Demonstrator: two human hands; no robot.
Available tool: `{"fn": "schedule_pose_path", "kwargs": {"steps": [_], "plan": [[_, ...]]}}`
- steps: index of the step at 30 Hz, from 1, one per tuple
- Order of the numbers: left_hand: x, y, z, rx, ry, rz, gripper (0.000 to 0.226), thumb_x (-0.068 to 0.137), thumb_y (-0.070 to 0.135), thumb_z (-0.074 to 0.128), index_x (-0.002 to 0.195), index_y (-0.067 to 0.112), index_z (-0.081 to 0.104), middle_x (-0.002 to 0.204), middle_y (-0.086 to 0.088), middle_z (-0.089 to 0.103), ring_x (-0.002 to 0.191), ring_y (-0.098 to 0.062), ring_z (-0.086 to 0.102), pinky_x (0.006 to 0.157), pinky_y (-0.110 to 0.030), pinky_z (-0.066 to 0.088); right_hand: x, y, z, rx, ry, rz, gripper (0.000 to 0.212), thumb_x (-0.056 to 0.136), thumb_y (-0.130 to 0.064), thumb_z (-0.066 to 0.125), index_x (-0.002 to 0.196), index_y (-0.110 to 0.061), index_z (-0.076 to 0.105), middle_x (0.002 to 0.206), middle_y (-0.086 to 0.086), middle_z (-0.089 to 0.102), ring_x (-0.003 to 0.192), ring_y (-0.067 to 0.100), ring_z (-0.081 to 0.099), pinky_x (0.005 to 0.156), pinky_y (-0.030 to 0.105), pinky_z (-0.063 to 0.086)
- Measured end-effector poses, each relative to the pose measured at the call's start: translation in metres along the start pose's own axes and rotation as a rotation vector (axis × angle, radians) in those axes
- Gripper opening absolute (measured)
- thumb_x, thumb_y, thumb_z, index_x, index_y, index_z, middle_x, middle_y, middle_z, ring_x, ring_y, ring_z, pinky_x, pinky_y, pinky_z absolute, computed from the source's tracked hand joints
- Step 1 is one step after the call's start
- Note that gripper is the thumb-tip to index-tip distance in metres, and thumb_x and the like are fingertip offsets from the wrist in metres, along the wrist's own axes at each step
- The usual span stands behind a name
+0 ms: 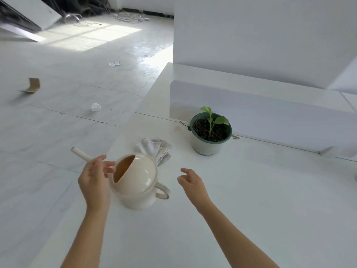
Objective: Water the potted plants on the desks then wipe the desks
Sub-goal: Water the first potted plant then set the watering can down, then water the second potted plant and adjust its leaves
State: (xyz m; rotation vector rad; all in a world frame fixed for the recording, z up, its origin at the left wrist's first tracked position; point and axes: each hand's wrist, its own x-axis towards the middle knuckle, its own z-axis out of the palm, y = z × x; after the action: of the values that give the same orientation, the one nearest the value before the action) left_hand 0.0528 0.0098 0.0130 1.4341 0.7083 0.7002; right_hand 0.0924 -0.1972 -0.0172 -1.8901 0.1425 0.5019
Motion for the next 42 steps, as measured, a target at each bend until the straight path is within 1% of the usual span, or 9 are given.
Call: {"fn": "schedule_pose_path", "kwargs": {"steps": [2, 4, 8, 11, 15, 20, 29, 37, 42], "plan": [[0.013, -0.017, -0.017, 0.034, 0.106, -0.082, 0.021, 0.088, 0.015, 0.043, 0.081, 0.017, 0.063, 0.076, 0.0, 0.068, 0.072, -0.015, 0.061, 0.073, -0.038, 0.047, -0.005, -0.002, 0.016, -0.042, -0.068, 0.001, 0.038, 0.09, -0.024, 0.047, 0.127, -0.014, 0.048, 0.091, -0.011, 0.054, 0.092, 0.01, 0.053, 0.078, 0.02, 0.039], [0.028, -0.033, -0.028, 0.086, 0.144, -0.184, 0.025, 0.087, 0.016, 0.045, 0.101, 0.004, 0.061, 0.107, -0.019, 0.064, 0.101, -0.033, 0.059, 0.091, -0.048, 0.045, -0.009, -0.003, 0.03, -0.076, -0.109, 0.008, 0.034, 0.09, -0.028, 0.047, 0.117, -0.011, 0.055, 0.091, -0.008, 0.055, 0.087, 0.01, 0.052, 0.073, 0.019, 0.039], [0.055, -0.049, -0.033, 0.127, 0.03, -0.328, 0.051, 0.091, 0.024, 0.047, 0.137, 0.004, 0.036, 0.14, -0.018, 0.044, 0.127, -0.035, 0.043, 0.104, -0.047, 0.037, -0.01, -0.005, 0.045, -0.097, -0.099, 0.027, 0.04, 0.091, -0.038, 0.045, 0.098, -0.001, 0.058, 0.089, 0.001, 0.053, 0.08, 0.014, 0.047, 0.068, 0.024, 0.037], [0.064, -0.051, -0.029, 0.023, -0.09, -0.388, 0.058, 0.094, 0.028, 0.045, 0.145, 0.012, 0.022, 0.132, -0.01, 0.045, 0.119, -0.026, 0.047, 0.101, -0.04, 0.038, -0.009, -0.008, 0.052, -0.064, -0.106, 0.03, 0.039, 0.092, -0.04, 0.043, 0.101, -0.005, 0.057, 0.097, 0.001, 0.056, 0.088, 0.014, 0.05, 0.072, 0.021, 0.039], [0.07, -0.051, -0.025, -0.15, -0.117, -0.446, 0.058, 0.093, 0.02, 0.05, 0.144, 0.016, 0.024, 0.129, -0.008, 0.048, 0.118, -0.026, 0.051, 0.099, -0.043, 0.041, -0.009, -0.013, 0.063, -0.027, -0.091, 0.057, 0.046, 0.088, -0.049, 0.046, 0.112, -0.01, 0.051, 0.104, -0.001, 0.056, 0.091, 0.011, 0.054, 0.069, 0.019, 0.04], [0.072, -0.054, -0.022, -0.178, -0.19, -0.444, 0.059, 0.089, 0.015, 0.057, 0.141, 0.02, 0.031, 0.133, -0.014, 0.05, 0.12, -0.032, 0.051, 0.099, -0.047, 0.042, -0.01, -0.014, 0.065, -0.003, -0.049, 0.059, 0.045, 0.082, -0.051, 0.056, 0.108, -0.015, 0.053, 0.083, 0.002, 0.053, 0.07, 0.009, 0.05, 0.061, 0.017, 0.038], [0.042, -0.041, -0.001, -0.244, -0.357, -0.392, 0.052, 0.086, 0.007, 0.057, 0.135, 0.015, 0.041, 0.093, -0.003, 0.058, 0.098, -0.025, 0.055, 0.091, -0.043, 0.047, -0.059, -0.006, 0.039, 0.262, 0.094, -0.015, 0.023, 0.086, -0.022, 0.061, 0.104, -0.008, 0.066, 0.049, -0.018, 0.055, 0.046, -0.008, 0.051, 0.049, 0.004, 0.039], [-0.067, -0.013, 0.051, -0.257, -0.687, -0.382, 0.045, 0.09, 0.013, 0.054, 0.132, 0.024, 0.043, 0.097, 0.001, 0.06, 0.101, -0.023, 0.056, 0.093, -0.044, 0.047, -0.15, 0.039, -0.038, 0.302, 0.386, 0.003, 0.044, 0.073, -0.037, 0.068, 0.11, -0.012, 0.063, 0.067, -0.005, 0.047, 0.062, 0.005, 0.048, 0.055, 0.005, 0.042], [-0.17, -0.006, 0.073, -0.228, -0.771, -0.427, 0.05, 0.091, 0.016, 0.052, 0.139, 0.016, 0.035, 0.095, -0.003, 0.055, 0.1, -0.023, 0.054, 0.099, -0.046, 0.044, -0.227, 0.083, -0.09, 0.35, 0.581, 0.026, 0.025, 0.086, -0.031, 0.058, 0.103, -0.013, 0.062, 0.068, 0.001, 0.046, 0.062, 0.009, 0.046, 0.052, 0.007, 0.042]]}}
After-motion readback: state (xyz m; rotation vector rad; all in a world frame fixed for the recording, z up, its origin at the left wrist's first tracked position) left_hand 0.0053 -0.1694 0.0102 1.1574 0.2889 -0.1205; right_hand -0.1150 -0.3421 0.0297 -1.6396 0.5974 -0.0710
